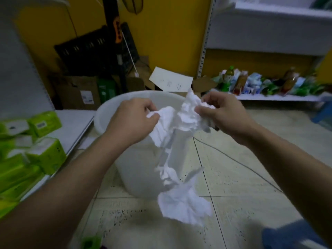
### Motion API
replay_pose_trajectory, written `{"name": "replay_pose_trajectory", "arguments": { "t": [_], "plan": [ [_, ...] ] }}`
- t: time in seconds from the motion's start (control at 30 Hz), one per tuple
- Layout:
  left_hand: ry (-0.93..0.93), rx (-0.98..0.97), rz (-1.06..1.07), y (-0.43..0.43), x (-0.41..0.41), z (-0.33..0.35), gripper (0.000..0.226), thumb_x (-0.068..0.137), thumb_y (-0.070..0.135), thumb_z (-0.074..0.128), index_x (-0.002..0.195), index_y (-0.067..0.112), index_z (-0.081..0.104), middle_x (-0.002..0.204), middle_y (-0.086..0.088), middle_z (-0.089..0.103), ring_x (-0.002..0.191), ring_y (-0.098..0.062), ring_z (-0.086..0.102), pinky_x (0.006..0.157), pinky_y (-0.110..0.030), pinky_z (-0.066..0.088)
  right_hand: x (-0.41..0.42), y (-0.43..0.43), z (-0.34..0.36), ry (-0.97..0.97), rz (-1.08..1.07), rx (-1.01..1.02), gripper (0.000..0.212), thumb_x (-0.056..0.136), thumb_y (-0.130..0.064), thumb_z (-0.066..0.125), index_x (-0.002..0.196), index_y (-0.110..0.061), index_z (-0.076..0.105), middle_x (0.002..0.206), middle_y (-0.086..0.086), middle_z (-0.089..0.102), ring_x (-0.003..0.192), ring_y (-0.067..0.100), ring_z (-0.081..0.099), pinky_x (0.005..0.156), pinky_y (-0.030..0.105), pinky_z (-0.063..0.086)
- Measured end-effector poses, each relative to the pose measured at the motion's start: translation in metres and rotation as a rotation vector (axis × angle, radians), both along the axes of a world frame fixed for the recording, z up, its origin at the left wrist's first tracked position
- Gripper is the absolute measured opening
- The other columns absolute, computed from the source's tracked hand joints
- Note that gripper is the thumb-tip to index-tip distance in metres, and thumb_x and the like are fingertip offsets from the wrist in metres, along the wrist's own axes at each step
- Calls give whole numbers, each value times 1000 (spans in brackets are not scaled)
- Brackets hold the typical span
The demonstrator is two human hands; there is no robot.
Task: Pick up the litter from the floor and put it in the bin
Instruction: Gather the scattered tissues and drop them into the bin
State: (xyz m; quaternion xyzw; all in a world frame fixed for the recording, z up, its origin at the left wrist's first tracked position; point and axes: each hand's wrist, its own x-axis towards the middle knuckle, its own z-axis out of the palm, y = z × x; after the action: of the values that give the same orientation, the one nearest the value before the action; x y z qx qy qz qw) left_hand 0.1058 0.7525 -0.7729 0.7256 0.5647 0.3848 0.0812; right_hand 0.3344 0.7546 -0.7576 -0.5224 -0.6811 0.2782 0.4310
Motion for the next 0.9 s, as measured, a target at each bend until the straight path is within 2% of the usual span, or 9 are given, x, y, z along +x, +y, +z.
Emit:
{"name": "replay_pose_trajectory", "arguments": {
  "t": [0.1,0.2,0.3,0.4,0.47,0.57,0.7,0.8,0.9],
  "plan": [
    [-166,-49,195,32,-16,5,17,89,27,61,103,22,67,92,-1,66,80,-16,59,65,-25,44,-27,35,11,-91,-2,-123,25,90,-28,61,112,-18,64,111,8,65,87,18,65,66,32,58],
    [-313,-237,291,50,-28,0,42,91,25,57,132,19,51,129,-10,57,105,-29,56,84,-34,46,-41,48,-2,-381,72,-234,52,90,-44,58,137,-26,47,138,7,52,110,20,55,88,36,46],
    [-162,-393,275,46,-31,-10,62,91,36,56,146,18,32,148,-11,38,127,-35,44,100,-43,40,-39,47,-19,-524,-49,-112,58,87,-47,60,139,-29,44,143,6,46,120,24,51,94,42,45],
    [27,-217,226,26,-24,-21,54,90,36,58,139,20,41,144,-6,43,127,-28,44,101,-43,41,-17,39,-42,-446,-188,-33,53,85,-44,62,134,-29,47,138,6,48,104,18,53,83,36,48],
    [47,-71,130,9,-17,-32,40,90,33,58,128,23,51,134,-1,50,121,-21,45,96,-38,40,5,33,-67,-428,-248,-28,52,85,-42,63,133,-28,47,137,5,50,107,17,54,86,37,47],
    [164,145,-31,-20,-9,-56,23,88,29,57,110,20,61,116,1,59,111,-20,47,96,-40,41,33,19,-116,-407,-286,-141,53,85,-41,63,132,-23,48,137,6,50,111,20,56,92,40,48],
    [346,296,-273,-54,-5,-112,18,84,25,58,97,15,65,92,-1,62,91,-21,50,77,-34,42,50,-4,-185,-471,-225,-365,55,85,-40,64,133,-18,48,134,10,55,110,24,58,92,41,50],
    [525,-81,-396,-71,-7,-173,27,86,34,55,110,23,60,100,1,62,92,-19,55,74,-32,46,42,-20,-233,-564,-107,-510,54,86,-37,64,135,-18,49,138,11,53,114,27,58,93,37,48],
    [686,-651,-223,-81,-21,-234,63,87,46,54,144,32,29,150,-3,35,134,-24,35,104,-40,37,22,-32,-274,-613,0,-630,56,87,-37,63,137,-19,47,140,13,48,114,29,56,92,36,47]
  ]
}}
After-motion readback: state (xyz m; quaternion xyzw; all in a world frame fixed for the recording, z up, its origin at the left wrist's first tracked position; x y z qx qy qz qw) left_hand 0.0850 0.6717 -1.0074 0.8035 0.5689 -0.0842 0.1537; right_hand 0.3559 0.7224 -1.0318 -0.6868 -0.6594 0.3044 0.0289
